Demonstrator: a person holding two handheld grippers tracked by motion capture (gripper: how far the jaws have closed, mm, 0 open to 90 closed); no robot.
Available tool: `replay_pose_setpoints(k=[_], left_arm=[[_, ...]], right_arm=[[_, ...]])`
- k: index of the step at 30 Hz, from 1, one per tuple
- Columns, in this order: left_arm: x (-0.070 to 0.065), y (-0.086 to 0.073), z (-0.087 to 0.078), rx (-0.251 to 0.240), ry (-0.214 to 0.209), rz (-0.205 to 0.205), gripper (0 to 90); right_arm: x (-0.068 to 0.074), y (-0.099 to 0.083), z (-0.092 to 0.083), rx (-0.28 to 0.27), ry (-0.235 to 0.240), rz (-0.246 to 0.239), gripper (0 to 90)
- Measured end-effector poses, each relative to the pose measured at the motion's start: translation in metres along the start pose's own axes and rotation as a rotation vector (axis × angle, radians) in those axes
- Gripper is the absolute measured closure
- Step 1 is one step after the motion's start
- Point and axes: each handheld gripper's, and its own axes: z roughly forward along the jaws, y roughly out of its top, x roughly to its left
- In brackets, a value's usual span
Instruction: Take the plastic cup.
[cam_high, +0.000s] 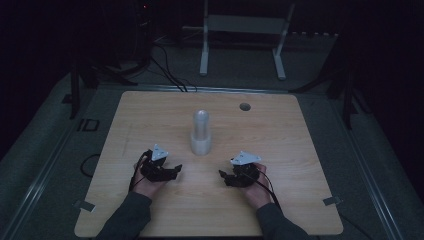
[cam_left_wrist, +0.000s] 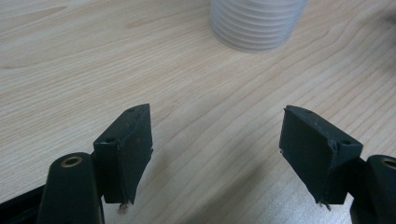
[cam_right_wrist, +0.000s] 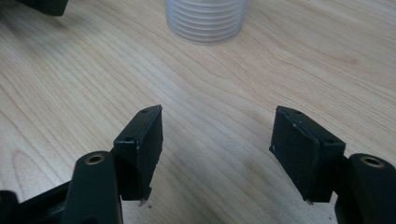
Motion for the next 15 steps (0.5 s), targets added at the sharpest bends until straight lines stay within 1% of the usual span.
replay_pose_setpoints(k=[3,5,6,12,15], left_arm=[[0.001,0.000,-0.001,-0.002,0.000,-0.004,25.5],[0.000,0.000,-0.004,-0.018,-0.006,-0.009,25.5],[0.000,0.001,-0.005,-0.019,-0.006,-0.007,25.5],[0.001,0.004,-0.010,-0.031,-0.042,-0.003,25.5],[0.003,0.008,-0.016,-0.045,-0.073,-0.008,25.7]], right_arm=[[0.001,0.000,0.000,-0.003,0.002,-0.009,33.7],[0.002,0.001,-0.001,-0.011,0.006,-0.016,33.7],[0.002,0.001,0.000,-0.012,0.008,-0.017,33.7],[0.004,0.001,0.001,-0.005,0.018,-0.023,33.7],[0.004,0.003,0.000,-0.008,0.027,-0.027,33.7]])
